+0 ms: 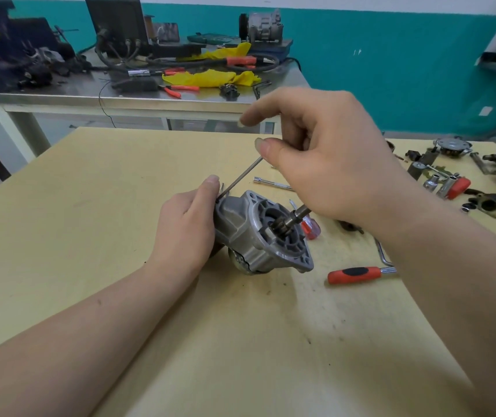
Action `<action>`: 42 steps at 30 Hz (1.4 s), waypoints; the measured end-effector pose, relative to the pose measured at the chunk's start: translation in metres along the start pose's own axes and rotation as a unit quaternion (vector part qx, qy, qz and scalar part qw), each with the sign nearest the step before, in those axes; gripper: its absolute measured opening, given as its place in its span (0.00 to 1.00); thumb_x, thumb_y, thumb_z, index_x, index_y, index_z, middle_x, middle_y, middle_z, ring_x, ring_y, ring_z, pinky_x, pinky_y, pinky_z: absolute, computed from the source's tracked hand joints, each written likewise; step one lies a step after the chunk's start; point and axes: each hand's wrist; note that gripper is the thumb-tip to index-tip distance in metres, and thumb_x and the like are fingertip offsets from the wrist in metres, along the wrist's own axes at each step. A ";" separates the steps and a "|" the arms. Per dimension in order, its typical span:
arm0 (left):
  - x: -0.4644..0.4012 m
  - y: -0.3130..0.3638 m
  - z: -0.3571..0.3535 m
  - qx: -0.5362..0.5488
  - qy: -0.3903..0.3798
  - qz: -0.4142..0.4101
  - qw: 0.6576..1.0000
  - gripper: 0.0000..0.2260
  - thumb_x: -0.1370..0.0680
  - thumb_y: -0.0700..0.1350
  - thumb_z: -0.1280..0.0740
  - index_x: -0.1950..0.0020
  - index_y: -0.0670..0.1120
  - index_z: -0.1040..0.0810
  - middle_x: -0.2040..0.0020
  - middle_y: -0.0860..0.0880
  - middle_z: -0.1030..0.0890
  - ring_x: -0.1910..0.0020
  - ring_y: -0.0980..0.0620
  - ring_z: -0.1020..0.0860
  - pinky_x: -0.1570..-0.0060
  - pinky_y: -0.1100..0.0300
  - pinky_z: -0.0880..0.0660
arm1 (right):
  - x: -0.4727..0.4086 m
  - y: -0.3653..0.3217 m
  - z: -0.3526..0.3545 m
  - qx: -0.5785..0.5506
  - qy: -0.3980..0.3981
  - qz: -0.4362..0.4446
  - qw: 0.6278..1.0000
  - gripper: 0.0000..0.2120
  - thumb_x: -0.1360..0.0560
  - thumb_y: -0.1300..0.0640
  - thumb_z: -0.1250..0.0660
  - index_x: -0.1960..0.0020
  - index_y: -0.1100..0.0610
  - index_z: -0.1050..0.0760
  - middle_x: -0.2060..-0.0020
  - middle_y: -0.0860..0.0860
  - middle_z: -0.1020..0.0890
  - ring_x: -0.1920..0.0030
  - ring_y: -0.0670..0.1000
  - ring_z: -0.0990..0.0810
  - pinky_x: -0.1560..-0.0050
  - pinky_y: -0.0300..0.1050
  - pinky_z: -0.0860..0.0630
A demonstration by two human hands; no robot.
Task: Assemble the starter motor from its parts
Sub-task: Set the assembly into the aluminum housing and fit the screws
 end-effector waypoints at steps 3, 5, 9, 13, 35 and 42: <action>0.002 0.000 -0.001 -0.008 -0.004 -0.012 1.000 0.27 0.23 0.65 0.37 0.66 0.44 0.38 0.70 0.49 0.38 0.68 0.47 0.39 0.64 0.44 0.39 | 0.000 -0.003 -0.004 -0.039 0.010 -0.044 0.998 0.09 0.21 0.59 0.28 0.46 0.47 0.16 0.75 0.46 0.32 0.72 0.44 0.31 0.68 0.30 0.36; 0.002 0.000 -0.001 -0.010 -0.006 -0.013 1.000 0.25 0.23 0.64 0.37 0.68 0.47 0.38 0.71 0.50 0.38 0.69 0.47 0.40 0.64 0.44 0.39 | 0.000 -0.003 -0.006 -0.039 0.021 -0.063 0.997 0.09 0.22 0.59 0.28 0.48 0.46 0.16 0.75 0.46 0.31 0.72 0.45 0.31 0.69 0.31 0.36; 0.002 0.002 -0.001 -0.016 -0.004 -0.006 1.000 0.24 0.24 0.63 0.37 0.70 0.49 0.38 0.72 0.51 0.37 0.69 0.47 0.39 0.64 0.44 0.39 | 0.000 -0.002 -0.009 -0.044 0.041 -0.090 0.994 0.09 0.23 0.59 0.28 0.49 0.44 0.16 0.76 0.45 0.30 0.73 0.43 0.29 0.70 0.29 0.35; 0.002 0.000 0.002 0.004 -0.027 -0.006 1.000 0.28 0.24 0.66 0.36 0.66 0.40 0.33 0.71 0.50 0.34 0.70 0.48 0.37 0.64 0.48 0.39 | 0.003 -0.001 -0.009 -0.208 0.008 -0.082 0.975 0.05 0.24 0.58 0.25 0.49 0.50 0.15 0.74 0.46 0.22 0.74 0.42 0.28 0.70 0.33 0.31; -0.005 0.018 0.023 -0.056 -0.173 -0.029 0.983 0.41 0.22 0.79 0.48 0.63 0.48 0.11 0.67 0.44 0.18 0.70 0.51 0.22 0.69 0.59 0.25 | 0.009 0.029 -0.030 -0.067 -0.158 0.086 0.981 0.10 0.17 0.61 0.34 0.40 0.56 0.16 0.59 0.36 0.19 0.58 0.39 0.18 0.57 0.31 0.26; 0.011 0.015 0.024 0.015 -0.096 -0.038 0.995 0.40 0.25 0.80 0.42 0.62 0.45 0.12 0.72 0.41 0.21 0.75 0.51 0.25 0.75 0.62 0.31 | 0.014 0.034 -0.042 -0.055 -0.121 0.067 0.989 0.06 0.19 0.59 0.29 0.47 0.55 0.14 0.59 0.44 0.13 0.55 0.44 0.16 0.52 0.42 0.21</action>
Point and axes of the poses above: each hand's wrist, its own x-axis away from the middle knuckle, its own z-axis out of the back of the hand, y = z × x
